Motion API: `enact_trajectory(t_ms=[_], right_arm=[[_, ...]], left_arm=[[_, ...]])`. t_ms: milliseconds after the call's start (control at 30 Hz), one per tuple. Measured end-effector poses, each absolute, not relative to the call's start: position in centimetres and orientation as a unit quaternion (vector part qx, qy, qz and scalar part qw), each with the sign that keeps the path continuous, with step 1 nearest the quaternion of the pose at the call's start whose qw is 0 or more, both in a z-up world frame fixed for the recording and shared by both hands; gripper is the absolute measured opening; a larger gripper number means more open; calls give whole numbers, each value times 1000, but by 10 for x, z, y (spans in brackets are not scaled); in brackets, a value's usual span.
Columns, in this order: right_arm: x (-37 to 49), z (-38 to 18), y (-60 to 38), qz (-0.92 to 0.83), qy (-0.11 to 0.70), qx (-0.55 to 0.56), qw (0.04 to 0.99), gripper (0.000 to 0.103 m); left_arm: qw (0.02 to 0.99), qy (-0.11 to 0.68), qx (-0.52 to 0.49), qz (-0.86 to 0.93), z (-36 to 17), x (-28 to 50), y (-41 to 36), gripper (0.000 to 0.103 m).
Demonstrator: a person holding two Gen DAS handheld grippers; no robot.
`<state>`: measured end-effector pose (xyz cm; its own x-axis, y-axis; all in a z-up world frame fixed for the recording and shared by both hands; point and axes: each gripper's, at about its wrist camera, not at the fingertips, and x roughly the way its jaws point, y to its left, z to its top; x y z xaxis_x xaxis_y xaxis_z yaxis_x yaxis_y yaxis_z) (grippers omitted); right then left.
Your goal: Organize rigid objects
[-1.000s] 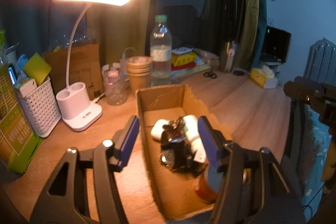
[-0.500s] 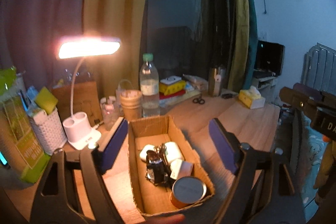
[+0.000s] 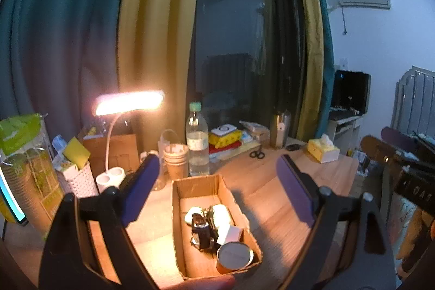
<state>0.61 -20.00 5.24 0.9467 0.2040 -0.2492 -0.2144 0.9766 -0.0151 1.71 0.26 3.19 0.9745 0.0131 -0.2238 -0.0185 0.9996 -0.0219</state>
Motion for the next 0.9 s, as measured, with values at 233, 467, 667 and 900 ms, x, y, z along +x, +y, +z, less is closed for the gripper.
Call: enact_trajectory(t_ms=[233, 467, 667, 900], right_arm=[[5, 52, -203, 111, 127, -18, 986, 65], [8, 51, -203, 114, 134, -16, 984, 65], [10, 51, -202, 116, 139, -20, 983, 65], [10, 51, -202, 115, 138, -20, 984, 65]], left_arm=[[994, 109, -6, 2, 35, 14, -1, 89], [994, 113, -5, 0, 33, 17, -2, 89], [994, 113, -5, 0, 33, 17, -2, 89], [994, 114, -6, -1, 33, 17, -2, 89]])
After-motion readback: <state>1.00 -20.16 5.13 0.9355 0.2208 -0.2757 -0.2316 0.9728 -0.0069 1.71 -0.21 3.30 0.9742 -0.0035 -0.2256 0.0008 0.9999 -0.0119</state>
